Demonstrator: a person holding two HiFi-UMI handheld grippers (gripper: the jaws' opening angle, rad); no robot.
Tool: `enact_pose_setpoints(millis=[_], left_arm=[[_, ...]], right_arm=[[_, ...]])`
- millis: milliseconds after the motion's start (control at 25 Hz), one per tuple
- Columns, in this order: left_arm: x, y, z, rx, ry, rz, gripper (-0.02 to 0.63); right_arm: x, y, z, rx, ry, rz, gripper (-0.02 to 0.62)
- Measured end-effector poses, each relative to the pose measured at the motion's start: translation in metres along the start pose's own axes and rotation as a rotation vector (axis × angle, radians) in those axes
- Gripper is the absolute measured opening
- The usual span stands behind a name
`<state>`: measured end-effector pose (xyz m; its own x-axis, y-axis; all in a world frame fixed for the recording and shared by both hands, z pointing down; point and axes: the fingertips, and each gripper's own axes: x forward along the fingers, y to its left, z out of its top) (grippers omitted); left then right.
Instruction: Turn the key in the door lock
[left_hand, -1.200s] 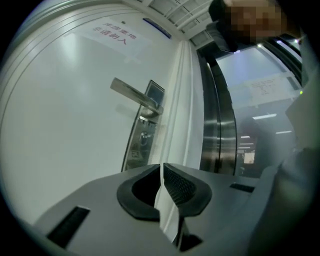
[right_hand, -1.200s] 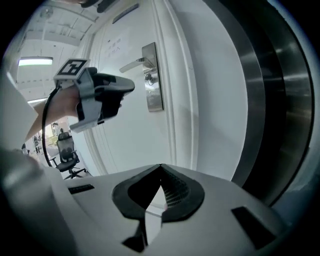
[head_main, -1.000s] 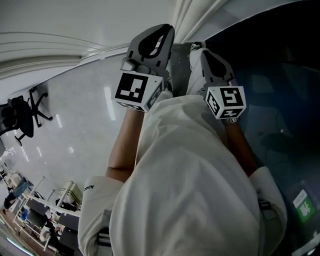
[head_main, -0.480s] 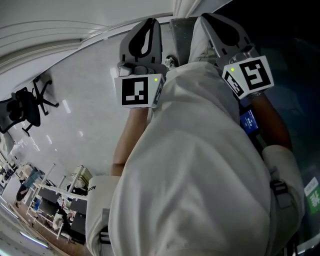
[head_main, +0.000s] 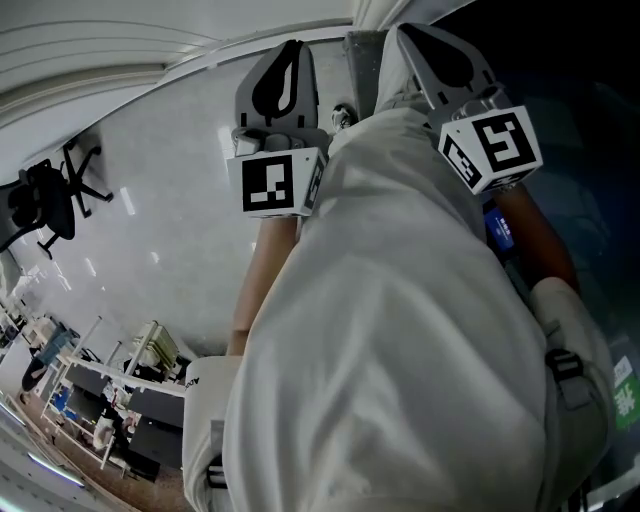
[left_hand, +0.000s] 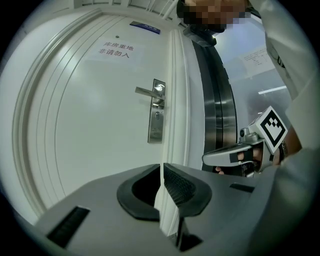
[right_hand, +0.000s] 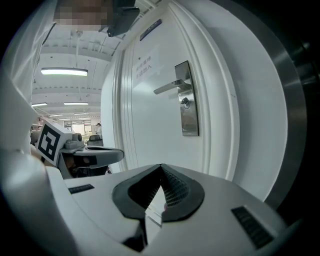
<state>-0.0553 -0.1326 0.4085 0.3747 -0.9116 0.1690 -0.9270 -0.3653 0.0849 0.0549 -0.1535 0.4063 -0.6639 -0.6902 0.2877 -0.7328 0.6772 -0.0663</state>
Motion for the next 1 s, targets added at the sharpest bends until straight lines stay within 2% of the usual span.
enact_pose_setpoints(millis=[240,520,800,1000], left_arm=[[-0.011,0.006,-0.003,-0.021,-0.019,0.034,0.029],[-0.028,0.017,-0.003,-0.037,-0.049,0.076,0.029],[-0.042,0.026,-0.015,-0.083,-0.046,0.101,0.029],[-0.054,0.037,-0.030,-0.116,-0.034,0.123,0.029]], right_arm=[[0.000,0.017,0.001,-0.043,-0.007,0.001,0.002],[0.005,0.035,0.003,-0.033,-0.032,-0.044,0.002],[0.003,0.041,-0.006,-0.017,0.008,-0.088,0.002],[0.005,0.060,-0.015,-0.096,0.061,-0.044,0.002]])
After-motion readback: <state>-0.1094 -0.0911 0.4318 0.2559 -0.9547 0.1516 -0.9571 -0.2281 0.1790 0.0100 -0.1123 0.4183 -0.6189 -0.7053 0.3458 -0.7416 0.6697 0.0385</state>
